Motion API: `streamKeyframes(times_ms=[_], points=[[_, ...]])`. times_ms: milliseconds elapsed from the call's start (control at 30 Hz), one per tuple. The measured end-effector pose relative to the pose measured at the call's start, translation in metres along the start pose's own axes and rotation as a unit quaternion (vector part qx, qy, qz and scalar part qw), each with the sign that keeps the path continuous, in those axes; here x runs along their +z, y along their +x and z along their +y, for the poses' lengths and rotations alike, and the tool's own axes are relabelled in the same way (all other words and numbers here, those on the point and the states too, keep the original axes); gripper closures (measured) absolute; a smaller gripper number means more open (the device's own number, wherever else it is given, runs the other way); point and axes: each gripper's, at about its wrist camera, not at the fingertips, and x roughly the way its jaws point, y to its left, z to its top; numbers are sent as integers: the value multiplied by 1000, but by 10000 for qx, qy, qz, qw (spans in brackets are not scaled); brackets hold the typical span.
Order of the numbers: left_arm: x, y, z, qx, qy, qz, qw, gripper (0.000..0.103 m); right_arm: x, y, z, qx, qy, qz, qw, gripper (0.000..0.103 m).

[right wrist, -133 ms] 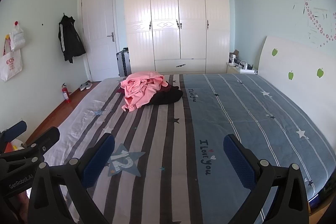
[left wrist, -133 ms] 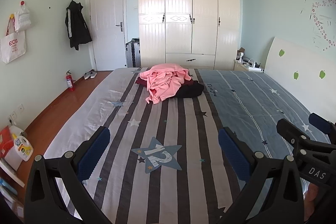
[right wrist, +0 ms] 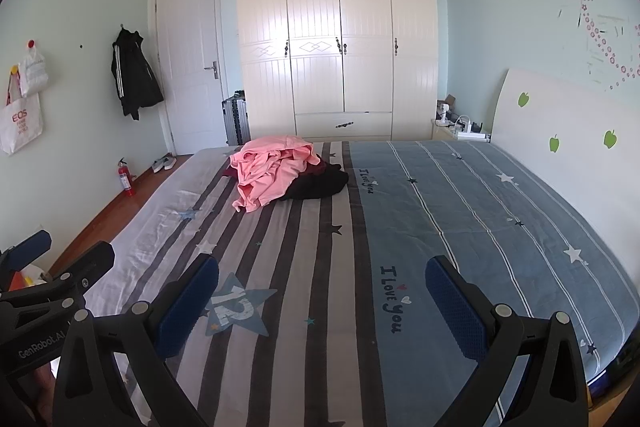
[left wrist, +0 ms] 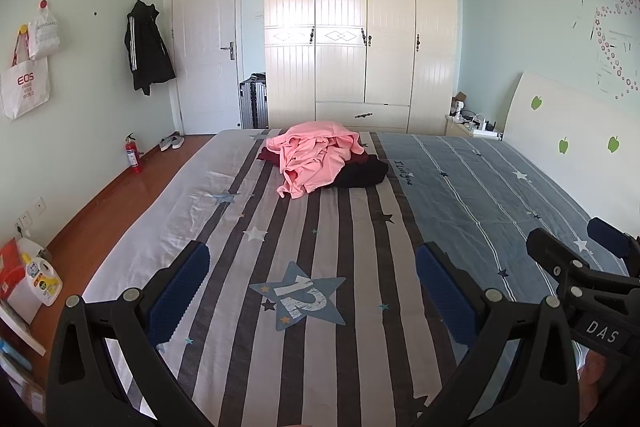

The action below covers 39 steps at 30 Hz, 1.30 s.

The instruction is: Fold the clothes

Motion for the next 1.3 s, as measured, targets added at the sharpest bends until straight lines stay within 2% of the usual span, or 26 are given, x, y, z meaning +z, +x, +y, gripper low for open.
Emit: streamKeyframes(times_ms=[1300], points=[[1,-5,2,-14,-98,-59,9999,1,4,-6,-5,33,11,-20,10000,0]])
